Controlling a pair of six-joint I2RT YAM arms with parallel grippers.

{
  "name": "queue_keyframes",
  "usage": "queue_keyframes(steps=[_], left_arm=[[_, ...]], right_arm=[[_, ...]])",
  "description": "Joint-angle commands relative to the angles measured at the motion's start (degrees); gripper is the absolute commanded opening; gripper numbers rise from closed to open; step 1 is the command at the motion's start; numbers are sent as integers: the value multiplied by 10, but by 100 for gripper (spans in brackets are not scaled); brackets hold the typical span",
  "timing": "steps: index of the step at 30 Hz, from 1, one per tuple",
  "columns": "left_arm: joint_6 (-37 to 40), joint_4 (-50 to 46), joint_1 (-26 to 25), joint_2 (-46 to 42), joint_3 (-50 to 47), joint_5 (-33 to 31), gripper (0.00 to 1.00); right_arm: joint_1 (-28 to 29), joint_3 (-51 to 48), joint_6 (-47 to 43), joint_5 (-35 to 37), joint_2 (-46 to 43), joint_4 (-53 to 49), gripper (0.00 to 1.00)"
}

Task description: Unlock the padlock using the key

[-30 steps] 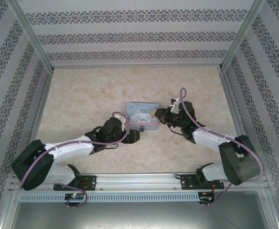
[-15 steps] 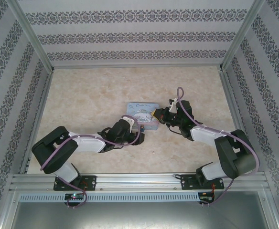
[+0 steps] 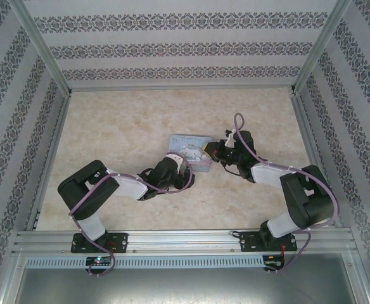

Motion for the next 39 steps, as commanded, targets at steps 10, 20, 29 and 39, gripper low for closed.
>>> queue_keyframes(steps=[10,20,29,39], left_arm=[[12,92,-7,70,31,19,62],[-2,111,-7,85,56,44,62],[-5,105,-7,100,87,73,62],[-65,142,8,125,82,64,63]], right_arm=[[-15,15,-17,-11,24,19,0],[-20,21,-18,-17,44,23,0],[-24,20,-18,-19,64,33,0],[-28,12,-17,-19,69,40,0]])
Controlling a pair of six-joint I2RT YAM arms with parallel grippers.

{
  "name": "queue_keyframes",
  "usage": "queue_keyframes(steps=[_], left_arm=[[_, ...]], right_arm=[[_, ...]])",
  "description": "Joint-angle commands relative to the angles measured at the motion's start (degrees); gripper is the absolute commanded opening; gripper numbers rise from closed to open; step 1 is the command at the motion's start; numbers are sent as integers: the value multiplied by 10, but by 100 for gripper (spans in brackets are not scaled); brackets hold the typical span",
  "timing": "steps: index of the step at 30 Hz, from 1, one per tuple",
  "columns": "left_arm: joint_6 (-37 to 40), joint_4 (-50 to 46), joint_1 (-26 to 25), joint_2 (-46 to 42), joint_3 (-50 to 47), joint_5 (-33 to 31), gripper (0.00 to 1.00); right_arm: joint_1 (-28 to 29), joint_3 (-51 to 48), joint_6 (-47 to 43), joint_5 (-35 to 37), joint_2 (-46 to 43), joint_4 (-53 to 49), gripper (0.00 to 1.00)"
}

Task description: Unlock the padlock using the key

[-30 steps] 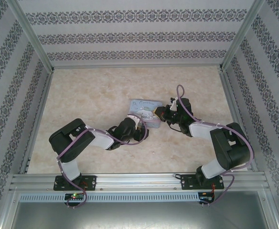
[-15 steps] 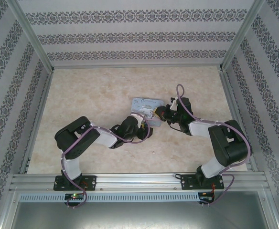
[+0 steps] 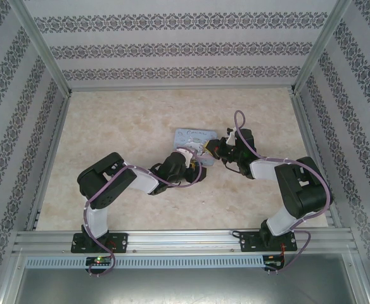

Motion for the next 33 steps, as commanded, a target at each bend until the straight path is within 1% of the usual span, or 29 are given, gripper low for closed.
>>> queue_keyframes(steps=[1,6,11,18,27,33], left_arm=[[-49,51,9,20,-6,4,63],[-105,101,20,19,-40,-8,63],[-134,128,22,22,-55,-17,62],[-141,146,22,31,-59,-17,60],[-175,216,22,39,-57,31,59],[-200,253,21,44,-75,6,58]], right_arm=[[-5,-2,-15,-4,14,-2,0],[-4,-1,-13,-6,15,1,0],[-5,0,-9,-6,13,3,0],[-5,-1,-7,-6,11,4,0],[-4,0,-5,-7,13,6,0],[-5,1,-5,-7,17,8,0]])
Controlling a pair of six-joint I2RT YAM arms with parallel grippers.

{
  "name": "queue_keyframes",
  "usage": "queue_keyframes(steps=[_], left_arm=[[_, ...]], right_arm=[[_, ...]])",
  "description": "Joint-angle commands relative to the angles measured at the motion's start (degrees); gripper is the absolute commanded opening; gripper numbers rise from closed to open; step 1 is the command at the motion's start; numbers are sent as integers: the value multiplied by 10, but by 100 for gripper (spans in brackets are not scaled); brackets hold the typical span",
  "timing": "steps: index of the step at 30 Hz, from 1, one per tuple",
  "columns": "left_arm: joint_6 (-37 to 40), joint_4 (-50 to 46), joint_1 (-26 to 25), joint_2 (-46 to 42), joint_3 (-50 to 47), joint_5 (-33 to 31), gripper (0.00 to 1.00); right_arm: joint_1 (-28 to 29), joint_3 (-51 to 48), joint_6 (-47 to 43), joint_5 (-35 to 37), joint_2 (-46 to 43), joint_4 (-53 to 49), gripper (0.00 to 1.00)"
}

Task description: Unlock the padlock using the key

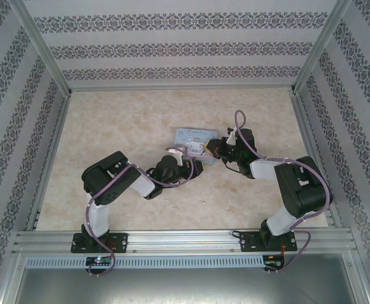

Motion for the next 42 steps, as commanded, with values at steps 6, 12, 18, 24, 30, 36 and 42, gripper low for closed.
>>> queue_keyframes(steps=[6,12,18,24,30,36,42], left_arm=[[-63,112,1,29,-23,-6,56],[-62,111,-4,17,-20,-2,56],[-51,100,-13,-7,-22,-13,55],[-49,110,-15,-8,-26,-28,52],[-47,100,-17,-3,-21,-38,53],[-58,92,-17,19,-16,-53,50],[-62,80,-17,30,-16,-65,44]], right_arm=[[-4,0,-5,-7,18,6,0],[-4,-2,-5,-9,18,6,0],[-5,-5,-6,-9,16,7,0],[-7,-3,-4,-10,20,8,0],[-7,-3,-4,-11,27,12,0],[-8,-3,-3,-13,30,15,0],[-10,-4,-3,-14,29,15,0]])
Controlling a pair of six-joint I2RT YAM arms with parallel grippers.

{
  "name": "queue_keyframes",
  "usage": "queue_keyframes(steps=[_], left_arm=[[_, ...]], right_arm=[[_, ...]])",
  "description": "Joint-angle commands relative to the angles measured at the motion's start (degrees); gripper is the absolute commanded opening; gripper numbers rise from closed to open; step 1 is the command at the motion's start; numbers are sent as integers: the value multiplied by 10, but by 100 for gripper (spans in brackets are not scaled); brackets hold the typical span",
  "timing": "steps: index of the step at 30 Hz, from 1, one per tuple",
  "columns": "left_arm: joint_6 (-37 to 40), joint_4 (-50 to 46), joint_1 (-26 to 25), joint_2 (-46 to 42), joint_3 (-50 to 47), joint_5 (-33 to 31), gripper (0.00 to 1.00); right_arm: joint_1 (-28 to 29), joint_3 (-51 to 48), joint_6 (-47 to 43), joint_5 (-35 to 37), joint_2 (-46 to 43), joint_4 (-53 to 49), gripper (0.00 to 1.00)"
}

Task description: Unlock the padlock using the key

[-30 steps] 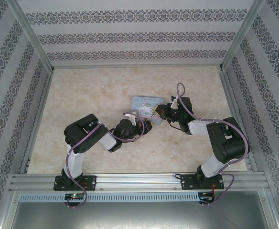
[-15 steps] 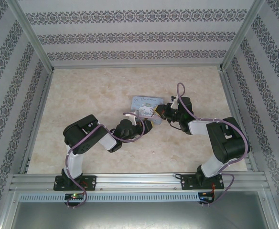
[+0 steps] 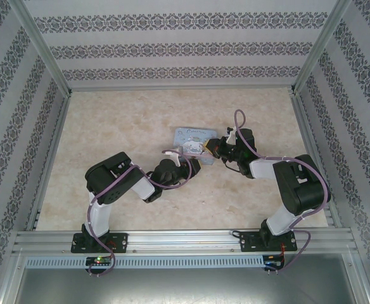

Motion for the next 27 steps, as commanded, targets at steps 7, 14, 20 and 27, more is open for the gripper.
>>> queue_keyframes(steps=[7,14,20,27], left_arm=[[-4,-15,-8,13,2,-24,41],[16,-58,-8,8,7,-25,37],[32,-90,-8,1,10,-34,33],[33,-103,-8,4,20,-37,25]], right_arm=[[-7,-5,-4,-1,14,-12,0],[-7,-6,-2,-1,15,-11,0],[-7,-6,-3,-3,17,-9,0],[-8,-9,-4,-3,15,-8,0]])
